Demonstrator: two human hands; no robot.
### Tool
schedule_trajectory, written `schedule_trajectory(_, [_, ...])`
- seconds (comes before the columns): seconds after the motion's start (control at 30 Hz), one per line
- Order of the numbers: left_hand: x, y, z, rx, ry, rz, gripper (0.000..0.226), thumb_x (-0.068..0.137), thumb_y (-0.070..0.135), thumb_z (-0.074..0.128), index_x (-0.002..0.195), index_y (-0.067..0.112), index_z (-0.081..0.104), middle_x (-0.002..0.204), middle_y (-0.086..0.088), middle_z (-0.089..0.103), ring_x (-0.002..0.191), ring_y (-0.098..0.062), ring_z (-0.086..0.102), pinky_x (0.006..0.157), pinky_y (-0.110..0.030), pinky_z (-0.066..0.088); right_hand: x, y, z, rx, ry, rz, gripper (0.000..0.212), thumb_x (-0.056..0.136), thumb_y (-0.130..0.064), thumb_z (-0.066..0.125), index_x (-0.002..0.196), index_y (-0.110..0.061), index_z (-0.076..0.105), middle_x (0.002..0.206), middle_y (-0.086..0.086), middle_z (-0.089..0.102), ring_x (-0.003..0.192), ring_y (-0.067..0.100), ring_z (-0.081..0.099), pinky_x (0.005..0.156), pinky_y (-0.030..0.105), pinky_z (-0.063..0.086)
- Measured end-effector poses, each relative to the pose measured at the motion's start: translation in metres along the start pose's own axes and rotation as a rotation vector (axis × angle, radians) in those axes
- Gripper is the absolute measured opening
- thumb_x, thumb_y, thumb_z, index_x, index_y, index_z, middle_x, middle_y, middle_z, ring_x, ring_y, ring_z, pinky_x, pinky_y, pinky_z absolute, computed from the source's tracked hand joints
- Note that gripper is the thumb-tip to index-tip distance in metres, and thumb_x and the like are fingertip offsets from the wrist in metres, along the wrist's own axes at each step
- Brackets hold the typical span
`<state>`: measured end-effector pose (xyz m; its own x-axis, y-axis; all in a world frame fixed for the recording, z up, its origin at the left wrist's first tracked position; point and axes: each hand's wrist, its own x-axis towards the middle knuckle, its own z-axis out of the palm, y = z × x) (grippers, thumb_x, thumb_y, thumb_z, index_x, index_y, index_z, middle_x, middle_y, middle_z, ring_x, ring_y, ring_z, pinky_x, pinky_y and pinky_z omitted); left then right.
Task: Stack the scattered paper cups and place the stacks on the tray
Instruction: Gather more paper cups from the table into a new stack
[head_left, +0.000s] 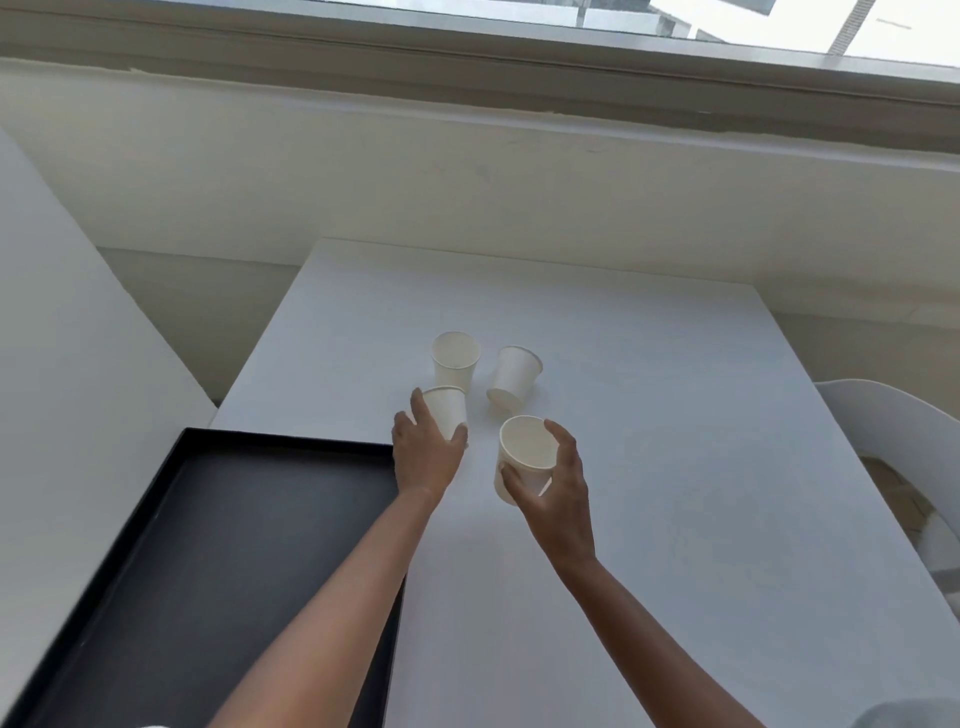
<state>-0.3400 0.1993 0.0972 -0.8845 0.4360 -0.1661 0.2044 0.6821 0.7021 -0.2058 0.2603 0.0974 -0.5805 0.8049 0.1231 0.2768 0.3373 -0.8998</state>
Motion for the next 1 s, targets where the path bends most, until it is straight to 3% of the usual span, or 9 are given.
schedule_trajectory(0.1, [0.011, 0.002, 0.007, 0.075, -0.079, -0.04, 0.082, 0.09, 0.038, 0.051, 0.146, 0.017, -0.006, 0.137, -0.03, 0.03, 0.132, -0.04, 0.026, 0.106, -0.046, 0.03, 0.0, 0.005, -0.001, -0.033, -0.008, -0.004, 0.066, 0.077, -0.024, 0.072, 0.132, -0.02, 0.036, 0.128, 0.002, 0.048, 0.105, 0.006, 0.043, 0.079, 0.006, 0.03])
schedule_trajectory(0.2, [0.02, 0.006, 0.01, 0.137, -0.137, -0.077, 0.081, 0.091, 0.04, 0.049, 0.146, 0.022, -0.007, 0.137, -0.034, 0.03, 0.131, -0.043, 0.026, 0.107, -0.049, 0.029, 0.002, 0.009, -0.002, -0.036, -0.012, 0.002, 0.066, 0.077, -0.024, 0.072, 0.132, -0.02, 0.036, 0.129, 0.003, 0.048, 0.105, 0.006, 0.044, 0.079, 0.005, 0.03])
schedule_trajectory(0.3, [0.024, 0.009, 0.011, 0.15, -0.126, -0.082, 0.07, 0.089, 0.035, 0.051, 0.144, 0.021, 0.01, 0.131, -0.031, 0.038, 0.122, -0.041, 0.033, 0.104, -0.046, 0.032, 0.003, 0.011, -0.005, -0.031, -0.016, 0.014, 0.067, 0.077, -0.023, 0.072, 0.133, -0.02, 0.035, 0.129, 0.002, 0.048, 0.106, 0.006, 0.043, 0.079, 0.004, 0.03])
schedule_trajectory(0.43, [0.024, 0.012, 0.014, 0.095, -0.084, -0.077, 0.051, 0.086, 0.027, 0.058, 0.124, 0.007, 0.033, 0.122, -0.024, 0.05, 0.116, -0.038, 0.043, 0.094, -0.043, 0.038, 0.004, 0.016, -0.008, -0.039, -0.023, 0.028, 0.068, 0.077, -0.023, 0.072, 0.134, -0.021, 0.034, 0.131, 0.001, 0.047, 0.105, 0.005, 0.043, 0.078, 0.005, 0.029])
schedule_trajectory(0.57, [0.018, 0.014, 0.013, 0.025, -0.084, -0.055, 0.044, 0.084, 0.029, 0.061, 0.114, 0.003, 0.043, 0.114, -0.018, 0.055, 0.107, -0.036, 0.051, 0.085, -0.039, 0.042, 0.007, 0.018, -0.008, -0.049, -0.029, 0.033, 0.07, 0.077, -0.024, 0.072, 0.135, -0.022, 0.032, 0.131, 0.001, 0.046, 0.104, 0.005, 0.043, 0.078, 0.006, 0.03])
schedule_trajectory(0.73, [0.003, 0.019, 0.004, -0.156, 0.003, -0.031, 0.03, 0.078, 0.033, 0.066, 0.075, 0.013, 0.044, 0.091, -0.009, 0.057, 0.08, -0.024, 0.049, 0.061, -0.028, 0.032, 0.008, 0.019, -0.009, -0.052, -0.019, 0.048, 0.075, 0.075, -0.024, 0.073, 0.136, -0.026, 0.029, 0.131, 0.001, 0.047, 0.105, 0.006, 0.045, 0.082, 0.016, 0.035])
schedule_trajectory(0.83, [-0.008, 0.023, -0.005, -0.267, 0.11, 0.042, 0.031, 0.077, 0.034, 0.068, 0.07, 0.015, 0.046, 0.088, -0.007, 0.058, 0.076, -0.021, 0.049, 0.056, -0.027, 0.03, 0.009, 0.02, -0.009, -0.051, -0.011, 0.07, 0.079, 0.074, -0.025, 0.073, 0.137, -0.027, 0.026, 0.131, 0.003, 0.047, 0.111, 0.016, 0.05, 0.083, 0.023, 0.038])
schedule_trajectory(1.0, [-0.023, 0.033, -0.011, -0.425, 0.109, 0.285, 0.025, 0.077, 0.024, 0.072, 0.077, 0.011, 0.05, 0.089, -0.002, 0.056, 0.088, -0.022, 0.054, 0.076, -0.032, 0.044, 0.01, 0.021, -0.005, -0.075, -0.037, 0.073, 0.085, 0.075, -0.022, 0.073, 0.141, -0.024, 0.021, 0.137, 0.006, 0.043, 0.119, 0.02, 0.047, 0.084, 0.021, 0.036])
